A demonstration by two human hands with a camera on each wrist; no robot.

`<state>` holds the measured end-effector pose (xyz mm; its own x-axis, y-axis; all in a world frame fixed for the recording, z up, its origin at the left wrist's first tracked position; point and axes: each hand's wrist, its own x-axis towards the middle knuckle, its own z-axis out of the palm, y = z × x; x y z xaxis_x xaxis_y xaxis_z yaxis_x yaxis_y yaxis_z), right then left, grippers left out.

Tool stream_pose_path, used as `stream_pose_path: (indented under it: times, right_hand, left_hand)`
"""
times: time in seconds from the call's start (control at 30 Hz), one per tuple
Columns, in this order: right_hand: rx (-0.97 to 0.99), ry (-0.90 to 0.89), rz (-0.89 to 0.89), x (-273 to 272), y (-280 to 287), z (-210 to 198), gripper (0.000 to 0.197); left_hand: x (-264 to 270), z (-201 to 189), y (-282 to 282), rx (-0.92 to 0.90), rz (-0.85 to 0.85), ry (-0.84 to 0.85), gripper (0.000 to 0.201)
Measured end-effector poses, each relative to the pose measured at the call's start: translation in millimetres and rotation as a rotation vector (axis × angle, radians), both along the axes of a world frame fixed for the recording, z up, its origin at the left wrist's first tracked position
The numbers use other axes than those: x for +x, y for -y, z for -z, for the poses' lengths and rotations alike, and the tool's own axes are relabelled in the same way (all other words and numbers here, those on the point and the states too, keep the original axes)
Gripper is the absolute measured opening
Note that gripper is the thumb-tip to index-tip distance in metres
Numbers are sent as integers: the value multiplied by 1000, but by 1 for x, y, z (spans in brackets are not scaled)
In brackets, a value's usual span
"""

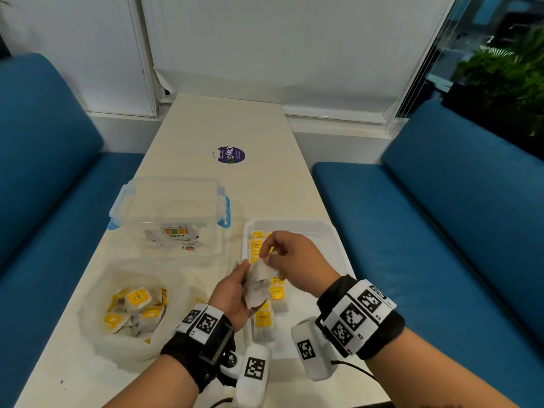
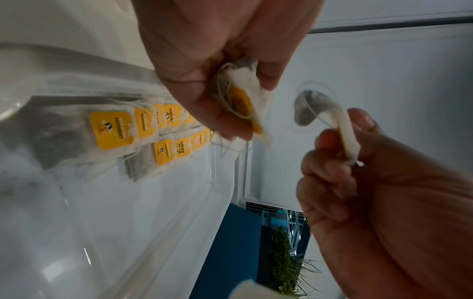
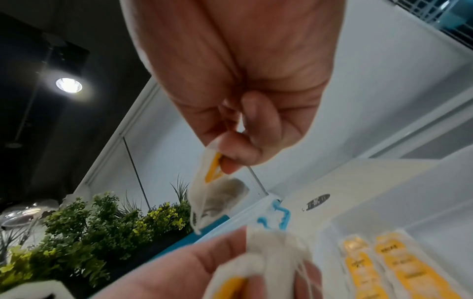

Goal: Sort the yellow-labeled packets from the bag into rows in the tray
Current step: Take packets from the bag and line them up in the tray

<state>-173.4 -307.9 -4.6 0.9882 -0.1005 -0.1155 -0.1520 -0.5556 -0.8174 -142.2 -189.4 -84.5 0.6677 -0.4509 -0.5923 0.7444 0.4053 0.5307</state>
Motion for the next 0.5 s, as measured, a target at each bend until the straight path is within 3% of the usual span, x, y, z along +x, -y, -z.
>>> stream_pose_path:
  times: [0.2,0.33,0.5]
  right_hand:
    - [-22,-82,92,-2,21,-12,41]
    - [-258,-171,-25,0,33,-4,12]
    - [-294,-372,-14,4,36,18,22]
  left_hand:
    - [6,1,-4,109,-60,-19,18]
    - [13,1,-8,99,-78,-24,17]
    - [15,5,-11,86,-82,-36,26]
